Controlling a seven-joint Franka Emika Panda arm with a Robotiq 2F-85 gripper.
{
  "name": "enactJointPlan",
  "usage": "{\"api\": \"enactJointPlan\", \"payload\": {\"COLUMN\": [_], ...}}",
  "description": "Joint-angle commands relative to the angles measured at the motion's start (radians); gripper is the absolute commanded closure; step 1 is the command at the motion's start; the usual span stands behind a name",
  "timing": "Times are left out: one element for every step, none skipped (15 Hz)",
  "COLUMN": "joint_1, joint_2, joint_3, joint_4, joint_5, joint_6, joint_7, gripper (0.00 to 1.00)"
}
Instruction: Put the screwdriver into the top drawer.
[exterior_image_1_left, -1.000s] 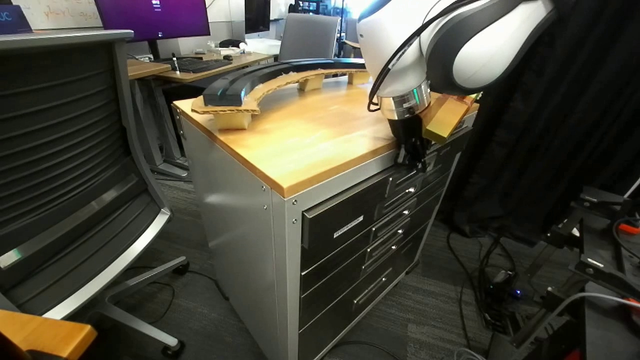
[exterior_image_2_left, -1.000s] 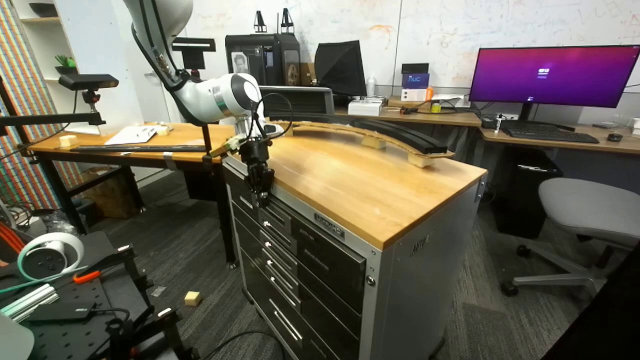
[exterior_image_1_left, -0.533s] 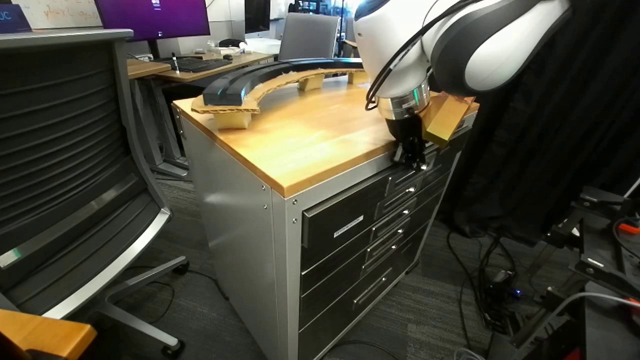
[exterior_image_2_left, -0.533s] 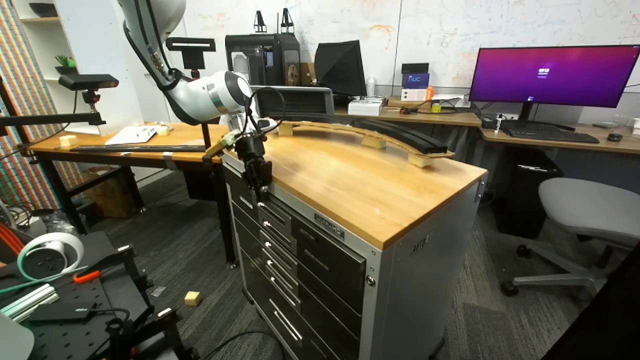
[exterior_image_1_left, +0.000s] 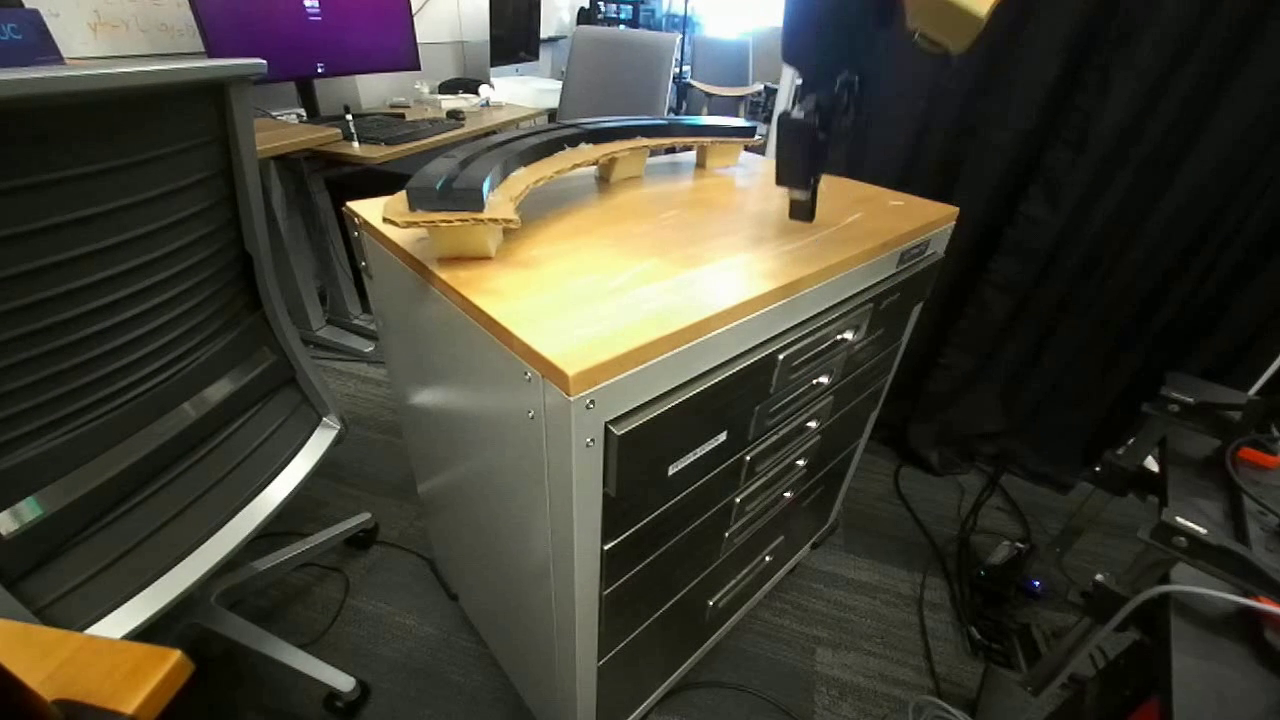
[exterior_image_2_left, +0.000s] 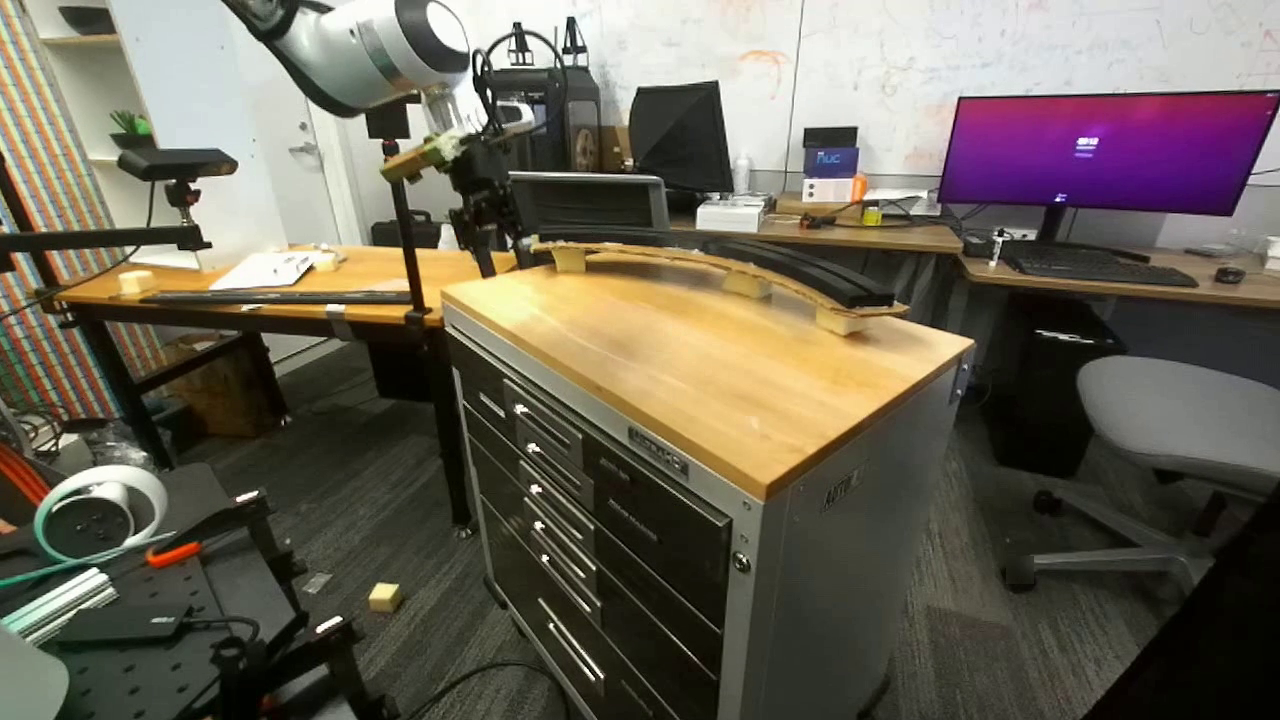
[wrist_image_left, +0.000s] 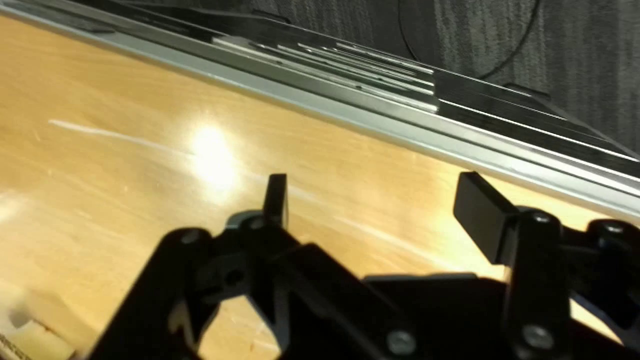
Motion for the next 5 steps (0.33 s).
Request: {"api": "enactJointPlan", "payload": {"joint_1": [-0.058, -0.068, -0.055, -0.064, -0.069], "joint_2": [-0.172, -0.209, -0.126, -0.164, -0.193], "joint_3": [0.060, 0.069, 0.061, 0.069, 0.073], "joint_4": [-0.004, 0.008, 0.011, 0.014, 0.014], "joint_5": [0.167, 0.225, 0.141, 0.178, 0.196], "joint_6": [-0.023, -0.034, -0.011, -0.018, -0.028], "joint_7": [-0.231, -0.295, -0.181, -0.229, -0.253], "gripper": [0.00, 0.00, 0.00, 0.00, 0.00]}}
